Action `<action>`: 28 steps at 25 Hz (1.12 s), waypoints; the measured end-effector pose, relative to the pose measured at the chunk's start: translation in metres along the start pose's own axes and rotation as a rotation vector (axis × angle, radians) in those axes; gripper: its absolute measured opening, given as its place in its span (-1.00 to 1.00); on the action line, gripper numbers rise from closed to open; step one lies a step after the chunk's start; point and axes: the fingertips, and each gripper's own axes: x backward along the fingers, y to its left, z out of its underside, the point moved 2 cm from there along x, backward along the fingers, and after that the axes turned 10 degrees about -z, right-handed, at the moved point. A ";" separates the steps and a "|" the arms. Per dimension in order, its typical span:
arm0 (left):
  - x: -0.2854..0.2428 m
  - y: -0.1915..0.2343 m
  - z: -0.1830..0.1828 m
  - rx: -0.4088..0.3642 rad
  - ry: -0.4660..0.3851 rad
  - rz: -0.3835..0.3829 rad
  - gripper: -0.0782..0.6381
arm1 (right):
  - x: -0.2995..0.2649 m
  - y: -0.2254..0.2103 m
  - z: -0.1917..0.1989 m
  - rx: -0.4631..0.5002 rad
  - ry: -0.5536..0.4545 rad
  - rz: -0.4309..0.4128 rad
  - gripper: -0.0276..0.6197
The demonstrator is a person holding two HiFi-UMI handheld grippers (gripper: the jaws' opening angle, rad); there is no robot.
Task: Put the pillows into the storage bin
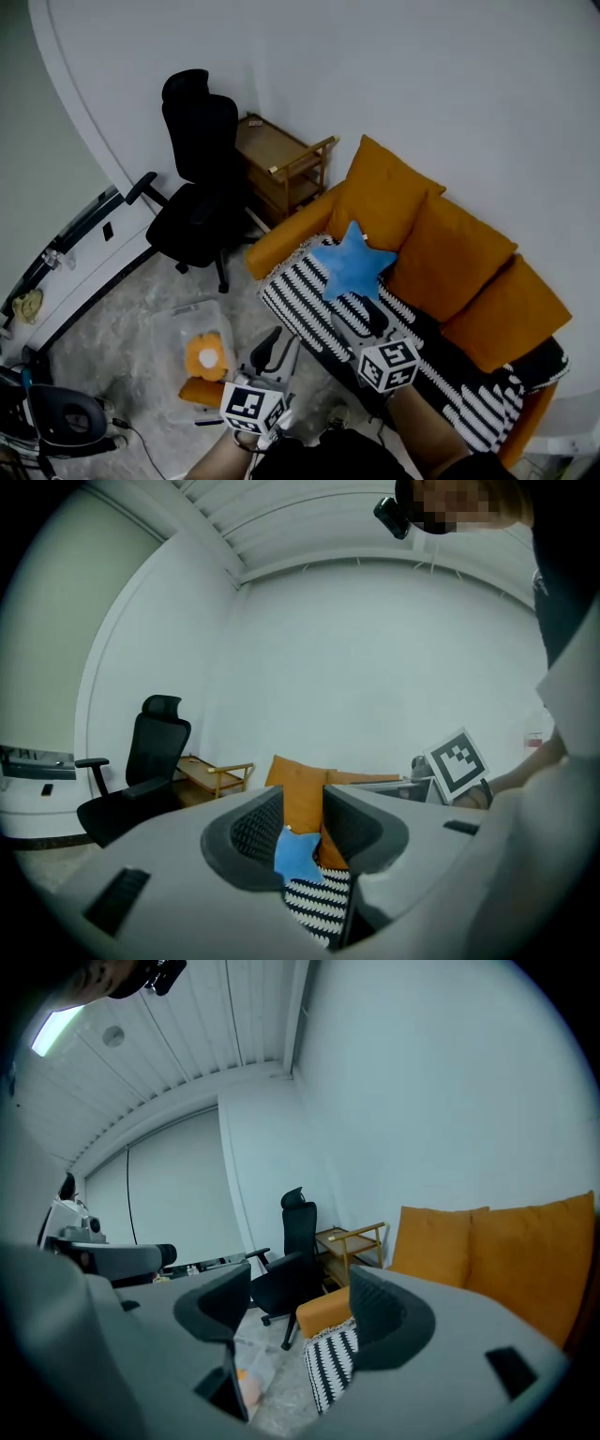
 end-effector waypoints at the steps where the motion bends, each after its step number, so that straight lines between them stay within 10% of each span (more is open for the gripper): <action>1: -0.009 -0.010 -0.001 -0.003 0.003 0.013 -0.46 | 0.006 -0.012 0.000 -0.011 -0.001 0.013 0.12; 28: -0.255 -0.020 0.017 -0.039 0.135 0.451 -0.45 | -0.023 -0.216 0.043 -0.477 -0.117 0.496 0.12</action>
